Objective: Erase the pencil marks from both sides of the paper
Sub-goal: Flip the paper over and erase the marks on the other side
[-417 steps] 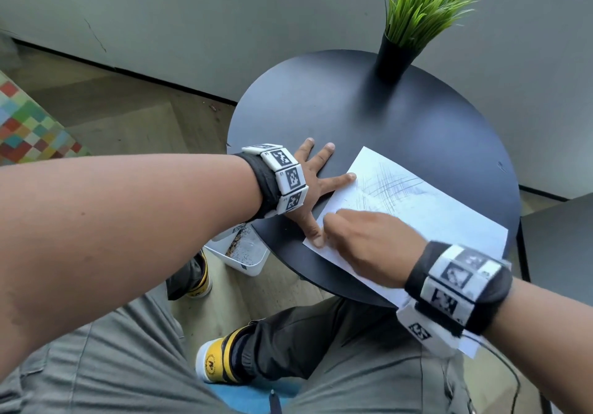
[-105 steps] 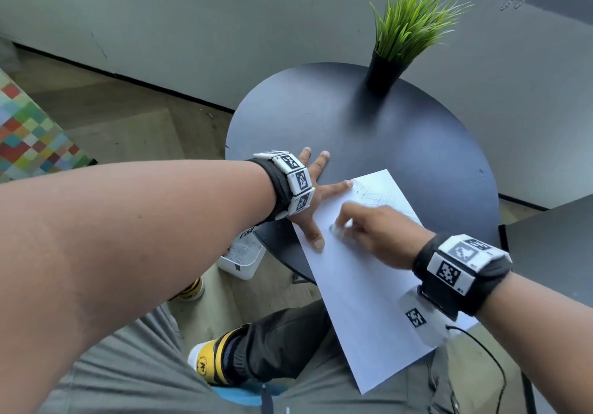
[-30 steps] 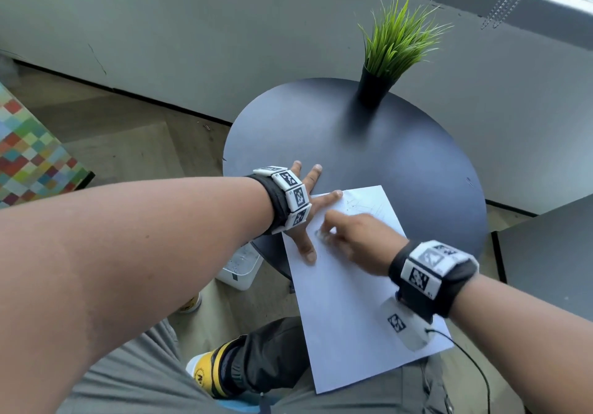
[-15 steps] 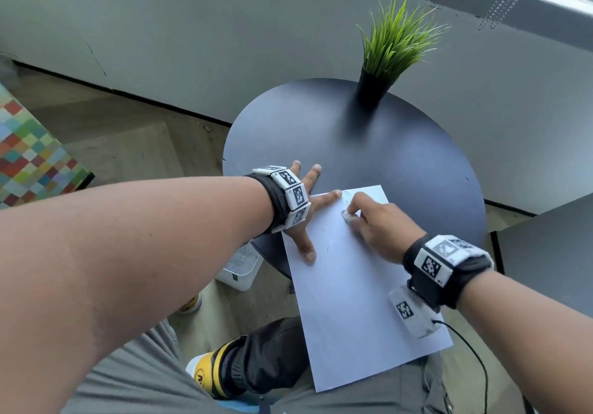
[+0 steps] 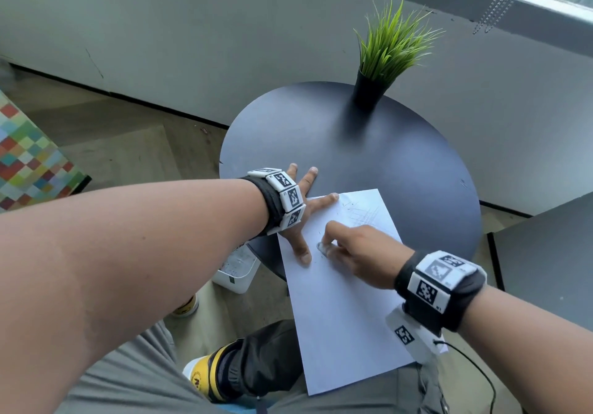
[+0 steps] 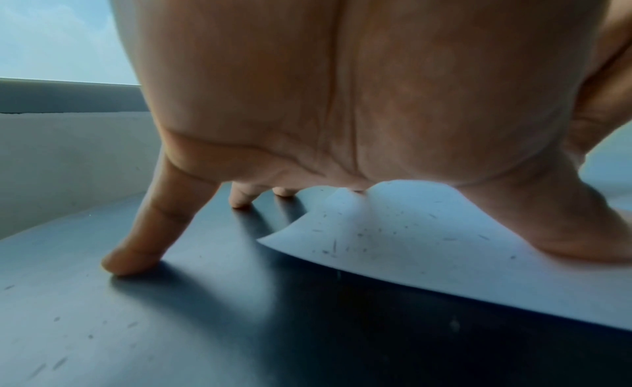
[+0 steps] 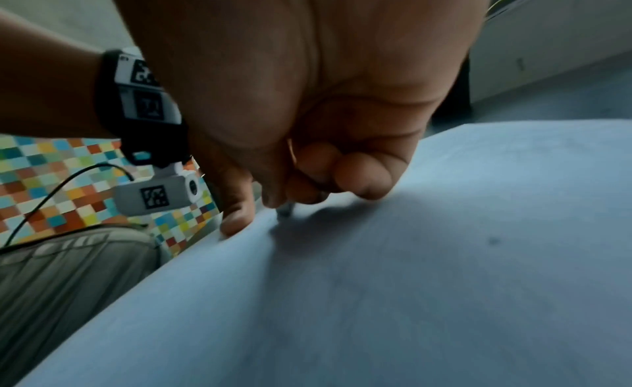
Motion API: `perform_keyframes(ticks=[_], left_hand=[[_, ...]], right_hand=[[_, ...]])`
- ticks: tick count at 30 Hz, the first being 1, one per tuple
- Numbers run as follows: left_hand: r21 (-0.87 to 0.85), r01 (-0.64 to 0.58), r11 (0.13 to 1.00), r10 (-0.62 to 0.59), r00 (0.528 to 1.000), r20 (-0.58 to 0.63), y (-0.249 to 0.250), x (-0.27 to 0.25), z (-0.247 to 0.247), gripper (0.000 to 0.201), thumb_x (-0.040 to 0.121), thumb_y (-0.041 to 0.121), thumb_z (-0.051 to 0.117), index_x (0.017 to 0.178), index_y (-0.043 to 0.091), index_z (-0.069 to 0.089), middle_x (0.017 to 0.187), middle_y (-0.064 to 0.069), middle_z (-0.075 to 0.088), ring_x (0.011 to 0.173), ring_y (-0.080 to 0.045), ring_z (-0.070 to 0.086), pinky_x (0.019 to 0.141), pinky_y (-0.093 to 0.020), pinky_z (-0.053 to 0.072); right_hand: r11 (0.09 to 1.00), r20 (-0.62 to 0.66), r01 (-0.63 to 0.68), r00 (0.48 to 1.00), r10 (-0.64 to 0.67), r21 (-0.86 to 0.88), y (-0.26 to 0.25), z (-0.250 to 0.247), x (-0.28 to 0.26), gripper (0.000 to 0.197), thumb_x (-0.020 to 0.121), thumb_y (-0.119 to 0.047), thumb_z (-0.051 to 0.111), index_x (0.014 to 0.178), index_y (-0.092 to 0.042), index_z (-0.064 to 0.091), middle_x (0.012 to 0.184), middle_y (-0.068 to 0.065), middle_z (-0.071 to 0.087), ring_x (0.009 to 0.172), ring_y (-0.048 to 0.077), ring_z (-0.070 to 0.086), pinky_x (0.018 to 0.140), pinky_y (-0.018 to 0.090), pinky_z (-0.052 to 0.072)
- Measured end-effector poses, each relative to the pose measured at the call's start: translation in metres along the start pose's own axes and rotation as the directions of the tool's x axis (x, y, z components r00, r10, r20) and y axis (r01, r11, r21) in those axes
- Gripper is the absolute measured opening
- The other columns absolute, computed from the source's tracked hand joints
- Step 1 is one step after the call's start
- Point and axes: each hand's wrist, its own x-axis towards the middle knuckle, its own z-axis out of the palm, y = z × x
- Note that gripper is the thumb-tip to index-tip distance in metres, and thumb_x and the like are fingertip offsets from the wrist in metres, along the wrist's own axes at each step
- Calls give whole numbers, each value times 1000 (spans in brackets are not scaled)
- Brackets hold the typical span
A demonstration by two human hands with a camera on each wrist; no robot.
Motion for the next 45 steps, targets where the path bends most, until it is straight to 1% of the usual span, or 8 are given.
perform_keyframes(ticks=[5, 12, 17, 23, 28, 33, 39, 45], left_hand=[[15, 2, 1000, -2, 1000, 10, 2, -7, -7, 143, 39, 88, 72, 144, 57, -20, 161, -6, -27, 146, -49, -14, 110, -73, 18], [-53, -16, 998, 11, 996, -90, 9, -14, 5, 137, 47, 94, 61, 152, 46, -12, 162, 1, -24, 150, -32, -16, 105, -77, 16], [-29, -24, 999, 22, 998, -63, 5, -19, 16, 137, 44, 98, 57, 147, 51, -20, 160, 0, -30, 149, -34, -20, 99, -83, 12], [-71, 1, 998, -3, 1000, -23, 7, -20, 14, 137, 44, 96, 61, 144, 55, -23, 159, 4, -33, 147, -38, -24, 96, -85, 13], [-68, -4, 998, 3, 1000, -16, 6, -20, 16, 138, 42, 97, 59, 142, 55, -26, 157, 4, -36, 146, -38, -26, 96, -85, 13], [-68, 3, 998, -3, 1000, -4, 9, -21, 13, 137, 48, 93, 63, 145, 52, -25, 158, 3, -34, 146, -40, -25, 98, -82, 14], [-57, 4, 998, -5, 1000, -19, 9, -22, 13, 139, 48, 93, 63, 147, 49, -24, 159, 0, -33, 146, -42, -24, 97, -83, 14], [-34, -4, 999, 4, 1000, 0, 14, -24, 8, 139, 54, 89, 66, 151, 42, -22, 160, -4, -31, 145, -47, -22, 103, -77, 18]], right_hand=[[959, -176, -256, 945, 275, 121, 25, -19, 8, 19, 98, -49, 46, 97, -30, 48, 88, -1, 63, 83, 23, 58, 77, 38, 50], [970, -206, -241, 951, 229, -35, 13, -13, 6, 23, 101, -44, 38, 98, -21, 39, 94, 8, 62, 88, 34, 57, 73, 40, 48], [969, -80, 20, 996, -41, -248, -21, 12, -11, 21, 101, -39, 35, 88, -24, 28, 83, 1, 53, 81, 31, 54, 64, 39, 43], [929, -234, -281, 946, 225, -241, 10, -23, 11, 21, 99, -38, 35, 89, -20, 32, 100, 9, 63, 83, 37, 56, 67, 38, 46], [967, 11, 34, 999, -33, -252, -32, 7, -12, 9, 97, -25, 40, 93, -24, 32, 90, 2, 53, 89, 33, 57, 68, 41, 44], [918, -205, -286, 950, 234, -277, 13, -22, 1, 20, 100, -37, 36, 88, -21, 32, 86, 1, 49, 78, 33, 51, 66, 38, 45], [961, 26, 55, 998, -50, -271, -21, 6, -20, 9, 96, -29, 38, 93, -22, 34, 89, -4, 50, 83, 26, 50, 70, 40, 47], [931, -214, -180, 970, 115, -317, 10, -12, -5, 15, 98, -32, 36, 88, -23, 30, 83, -2, 49, 83, 33, 58, 68, 40, 51]])
